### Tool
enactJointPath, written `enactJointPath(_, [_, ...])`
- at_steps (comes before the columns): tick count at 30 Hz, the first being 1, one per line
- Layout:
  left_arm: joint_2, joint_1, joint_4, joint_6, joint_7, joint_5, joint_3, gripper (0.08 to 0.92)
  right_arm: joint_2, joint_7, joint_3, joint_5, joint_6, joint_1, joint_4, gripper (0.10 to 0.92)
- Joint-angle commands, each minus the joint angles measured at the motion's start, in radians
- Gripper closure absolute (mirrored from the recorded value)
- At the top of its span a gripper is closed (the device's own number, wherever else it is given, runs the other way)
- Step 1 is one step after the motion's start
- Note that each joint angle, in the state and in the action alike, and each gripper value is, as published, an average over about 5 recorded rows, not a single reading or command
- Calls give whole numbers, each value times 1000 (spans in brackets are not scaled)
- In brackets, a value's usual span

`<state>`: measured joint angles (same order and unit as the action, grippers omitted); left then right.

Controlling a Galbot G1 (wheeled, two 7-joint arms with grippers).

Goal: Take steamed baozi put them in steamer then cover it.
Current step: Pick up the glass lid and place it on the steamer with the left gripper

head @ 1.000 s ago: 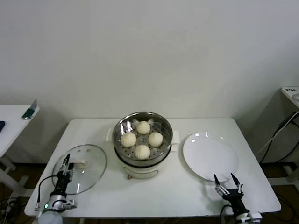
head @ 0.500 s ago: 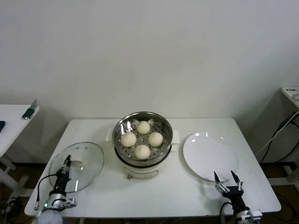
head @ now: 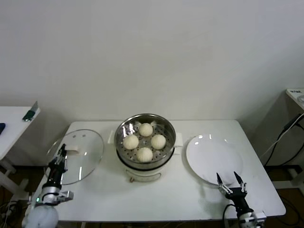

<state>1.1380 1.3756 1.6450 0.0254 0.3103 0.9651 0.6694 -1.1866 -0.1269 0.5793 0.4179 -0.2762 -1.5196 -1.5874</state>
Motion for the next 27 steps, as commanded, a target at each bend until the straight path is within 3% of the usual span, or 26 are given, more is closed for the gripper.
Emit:
enactJointPath(1, [-70,15,412,-295,-292,-86,-49,849,2,-1,2,-1,-2,1,-7,203])
enactJointPath(11, [-77,-172,490,-602,-496,102,-319,849,8,-3,1,-3,-14,7,-1,203])
enactJointPath(19, [87,-271,444,-688,-604,323,-531,849,26,-3,-7,0,-22,30,9,203])
enactJointPath(27, [259,-347,352,-708,-628,460,-641,849,42,-4,-15,6,-46,52,45,203])
